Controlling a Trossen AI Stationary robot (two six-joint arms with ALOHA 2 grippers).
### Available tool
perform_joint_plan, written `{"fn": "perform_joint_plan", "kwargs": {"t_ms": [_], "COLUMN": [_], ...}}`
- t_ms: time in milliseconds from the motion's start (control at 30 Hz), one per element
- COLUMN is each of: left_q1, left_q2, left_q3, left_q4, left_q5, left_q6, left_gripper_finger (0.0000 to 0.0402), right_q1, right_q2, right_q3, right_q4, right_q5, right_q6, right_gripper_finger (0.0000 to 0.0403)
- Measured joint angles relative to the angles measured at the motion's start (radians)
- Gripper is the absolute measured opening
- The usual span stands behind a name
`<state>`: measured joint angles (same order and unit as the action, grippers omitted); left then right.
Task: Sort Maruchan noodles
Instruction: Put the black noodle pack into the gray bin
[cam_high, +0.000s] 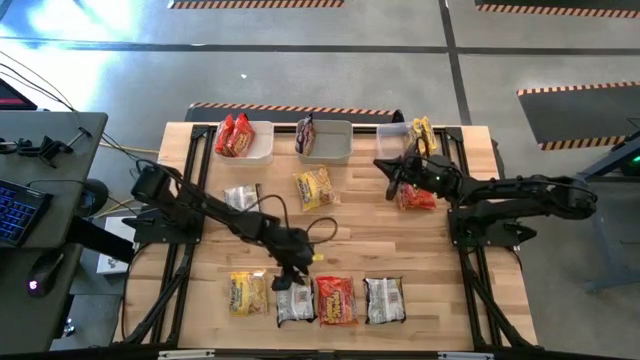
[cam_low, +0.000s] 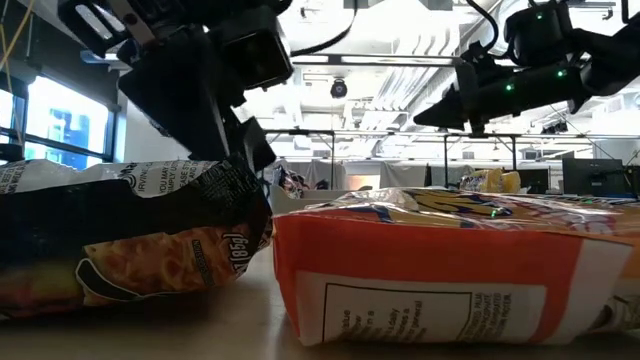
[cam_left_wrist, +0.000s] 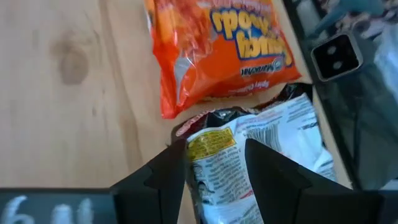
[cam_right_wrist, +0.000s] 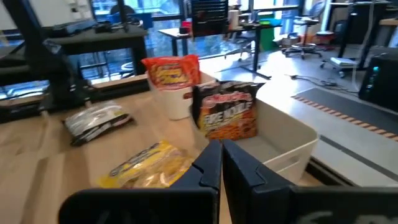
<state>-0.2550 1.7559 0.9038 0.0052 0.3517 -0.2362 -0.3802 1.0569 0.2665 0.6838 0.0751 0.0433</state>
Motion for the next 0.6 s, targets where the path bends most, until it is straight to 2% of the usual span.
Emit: {"fn": "perform_joint_plan", "kwargs": {"t_ms": [333, 467, 600], "left_q1": [-0.027, -0.036, -0.048], "left_q2": [0.083, 0.085, 0.08], "left_q3": [0.052, 0.053, 0.053], "left_q4": [-0.016, -0.025, -0.035], "left_q5": [0.002, 0.006, 0.01], "left_q6": [0.013, 0.058, 0.147], "left_gripper_finger": [0.0147, 0.011, 0.0051], "right_q1": [0.121, 0.167, 0.212], "right_q2": [0.0, 0.0, 0.0], "right_q3": [0.0, 0.0, 0.0], "right_q4": [-0.004, -0.005, -0.006], "right_q5": [0.085, 0.113, 0.156], "right_q6": [0.001, 0.002, 0.004], "right_gripper_finger": [0.0, 0.0, 0.0]}}
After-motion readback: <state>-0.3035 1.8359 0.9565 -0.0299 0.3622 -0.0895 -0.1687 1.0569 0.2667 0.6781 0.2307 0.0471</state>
